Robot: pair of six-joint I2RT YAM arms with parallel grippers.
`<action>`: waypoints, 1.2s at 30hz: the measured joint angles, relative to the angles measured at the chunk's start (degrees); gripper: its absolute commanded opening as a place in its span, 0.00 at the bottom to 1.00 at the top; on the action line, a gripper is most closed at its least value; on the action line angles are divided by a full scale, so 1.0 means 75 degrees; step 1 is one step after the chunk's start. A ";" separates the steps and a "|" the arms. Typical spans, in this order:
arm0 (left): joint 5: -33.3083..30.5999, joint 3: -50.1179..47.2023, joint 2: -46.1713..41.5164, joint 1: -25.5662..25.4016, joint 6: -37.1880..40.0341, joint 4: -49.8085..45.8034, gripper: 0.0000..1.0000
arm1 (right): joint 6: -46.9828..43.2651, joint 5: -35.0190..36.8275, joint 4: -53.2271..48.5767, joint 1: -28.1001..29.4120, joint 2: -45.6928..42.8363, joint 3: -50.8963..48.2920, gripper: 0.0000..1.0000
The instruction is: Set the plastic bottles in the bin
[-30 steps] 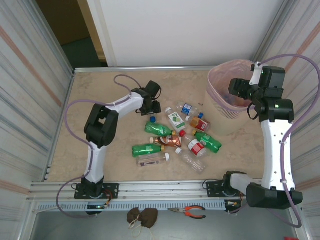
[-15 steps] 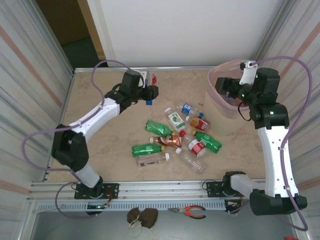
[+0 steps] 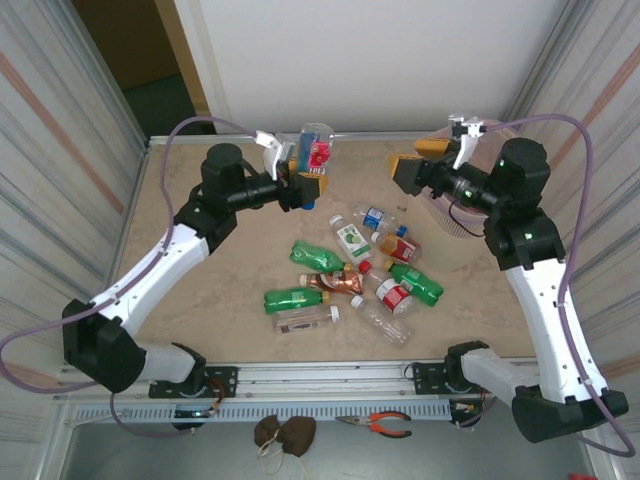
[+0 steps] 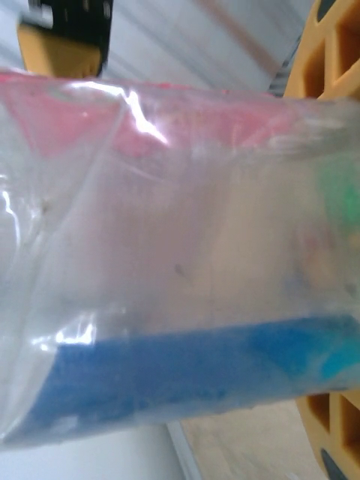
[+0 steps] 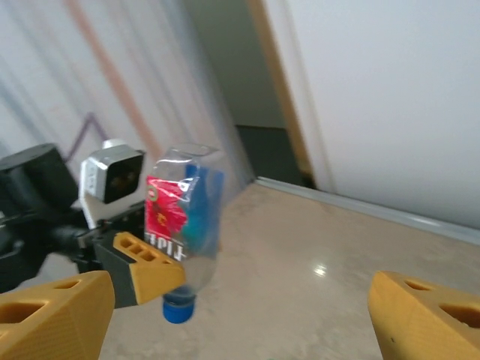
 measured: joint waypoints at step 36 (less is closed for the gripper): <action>0.2014 0.0807 -0.0755 -0.1364 0.0804 0.0560 0.44 | -0.0560 -0.1174 0.1539 0.3060 0.0918 0.1064 0.71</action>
